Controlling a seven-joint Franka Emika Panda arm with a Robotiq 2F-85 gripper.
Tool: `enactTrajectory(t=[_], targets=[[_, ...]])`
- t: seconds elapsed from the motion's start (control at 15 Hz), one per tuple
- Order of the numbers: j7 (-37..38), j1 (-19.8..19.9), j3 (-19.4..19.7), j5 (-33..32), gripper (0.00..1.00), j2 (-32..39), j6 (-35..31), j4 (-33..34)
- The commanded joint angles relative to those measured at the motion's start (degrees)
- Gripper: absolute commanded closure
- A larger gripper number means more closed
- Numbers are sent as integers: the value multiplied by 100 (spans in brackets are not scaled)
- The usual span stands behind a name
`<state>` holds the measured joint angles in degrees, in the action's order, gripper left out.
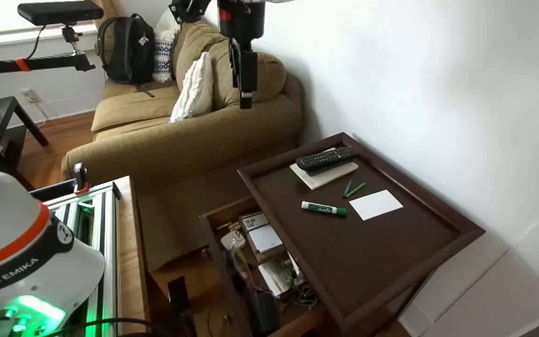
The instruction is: Put the green marker in an upright position
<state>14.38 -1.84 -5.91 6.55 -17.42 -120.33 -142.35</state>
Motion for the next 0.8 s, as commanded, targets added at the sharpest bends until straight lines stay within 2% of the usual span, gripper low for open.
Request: enactTrajectory(t=[0.0, 0.4, 0.73], targets=[[5, -26, 27, -9, 0, 1, 8, 6], [5, -25, 27, -9, 0, 1, 8, 6], [-134, 568, 733, 49, 0, 379, -45, 36]])
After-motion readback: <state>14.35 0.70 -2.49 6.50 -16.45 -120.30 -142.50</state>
